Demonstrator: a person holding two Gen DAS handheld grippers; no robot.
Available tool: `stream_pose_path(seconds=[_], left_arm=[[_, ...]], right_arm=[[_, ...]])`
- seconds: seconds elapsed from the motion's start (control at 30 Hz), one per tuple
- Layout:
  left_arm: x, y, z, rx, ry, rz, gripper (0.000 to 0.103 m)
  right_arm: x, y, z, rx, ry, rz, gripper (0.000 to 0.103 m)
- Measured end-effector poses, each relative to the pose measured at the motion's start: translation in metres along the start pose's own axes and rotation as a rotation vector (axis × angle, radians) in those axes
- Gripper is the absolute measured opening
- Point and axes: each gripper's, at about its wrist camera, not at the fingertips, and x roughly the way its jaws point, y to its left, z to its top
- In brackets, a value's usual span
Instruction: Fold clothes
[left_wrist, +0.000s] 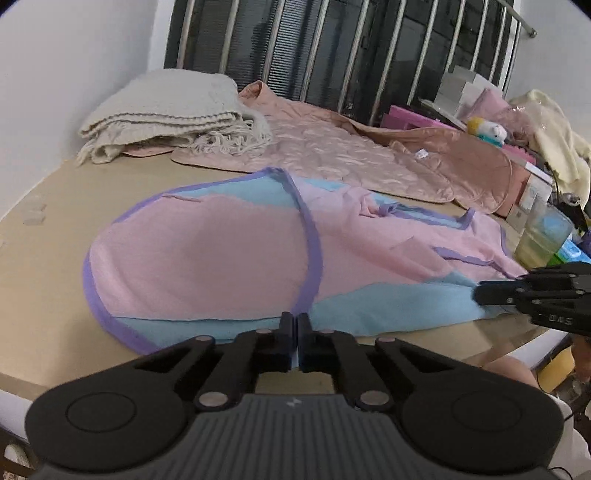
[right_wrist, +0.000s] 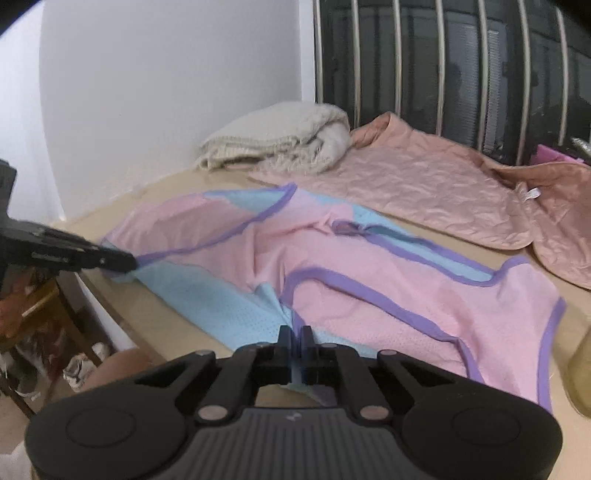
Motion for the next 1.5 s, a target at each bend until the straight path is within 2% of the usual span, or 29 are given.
stream_pose_path(seconds=[0.13,0.2,0.27,0.33,0.4,0.43,0.5,0.57,0.63,0.67,0.7,0.83,0.93,1.03,1.07,1.1,1.17,1.23,1.37,1.43,1.47,1.5], left_arm=[[-0.016,0.006,0.000,-0.013,-0.013,-0.034,0.001],[-0.018,0.004,-0.004,0.006,-0.001,-0.040,0.001],[-0.017,0.001,-0.008,0.031,0.020,-0.037,0.002],[-0.015,-0.001,-0.010,0.059,0.035,-0.055,0.004],[-0.015,-0.007,-0.001,0.068,0.021,-0.060,0.010],[-0.013,-0.010,0.006,0.064,0.012,-0.060,0.013],[-0.010,-0.016,0.020,0.057,-0.005,-0.059,0.029],[0.007,-0.028,0.033,0.061,-0.013,-0.046,0.034],[0.028,-0.041,0.036,0.070,0.011,-0.024,0.034],[0.037,-0.047,0.036,0.075,0.028,-0.009,0.034],[0.046,-0.052,0.036,0.080,0.044,0.006,0.034],[0.052,-0.057,0.026,0.112,0.036,0.050,0.033],[0.052,-0.058,0.018,0.135,0.019,0.079,0.034],[0.047,-0.056,0.019,0.118,0.036,0.051,0.034],[0.045,-0.055,0.021,0.111,0.038,0.041,0.035],[0.043,-0.056,0.023,0.111,0.028,0.038,0.036],[0.038,-0.056,0.026,0.110,0.010,0.032,0.043],[0.043,-0.058,0.027,0.113,0.015,0.034,0.045],[0.052,-0.061,0.022,0.113,0.031,0.069,0.045],[0.051,-0.064,0.019,0.124,0.022,0.083,0.045],[0.051,-0.066,0.018,0.129,0.018,0.089,0.045],[0.051,-0.066,0.017,0.131,0.015,0.092,0.045]], right_arm=[[-0.035,0.001,-0.005,0.050,-0.041,0.041,0.003],[-0.041,-0.001,-0.011,0.076,-0.015,0.061,0.004],[-0.038,-0.005,-0.016,0.097,0.032,0.044,0.006],[-0.036,-0.011,-0.016,0.116,0.033,0.028,0.012],[-0.035,-0.022,-0.008,0.172,-0.003,0.022,0.028],[-0.032,-0.028,-0.001,0.202,-0.018,0.012,0.031],[-0.015,-0.039,0.013,0.244,-0.009,-0.010,0.038],[0.012,-0.047,0.023,0.280,0.032,-0.033,0.038],[0.037,-0.047,0.029,0.305,0.068,-0.045,0.032],[0.040,-0.044,0.030,0.291,0.057,-0.071,0.008],[0.037,-0.042,0.028,0.282,0.047,-0.102,0.001],[0.016,-0.043,0.019,0.268,0.013,-0.215,0.000],[0.001,-0.053,0.012,0.272,-0.003,-0.241,0.002],[-0.002,-0.053,0.019,0.242,0.021,-0.206,0.019],[-0.003,-0.053,0.023,0.235,0.014,-0.189,0.034],[-0.004,-0.054,0.029,0.236,-0.019,-0.181,0.039],[0.000,-0.056,0.044,0.199,-0.060,-0.183,0.039],[0.026,-0.055,0.062,0.100,-0.044,-0.182,0.042],[0.095,-0.054,0.086,0.026,0.079,-0.105,0.042],[0.115,-0.056,0.093,0.082,0.101,-0.087,0.042],[0.124,-0.058,0.096,0.119,0.114,-0.074,0.037],[0.130,-0.062,0.097,0.156,0.124,-0.067,0.015]])
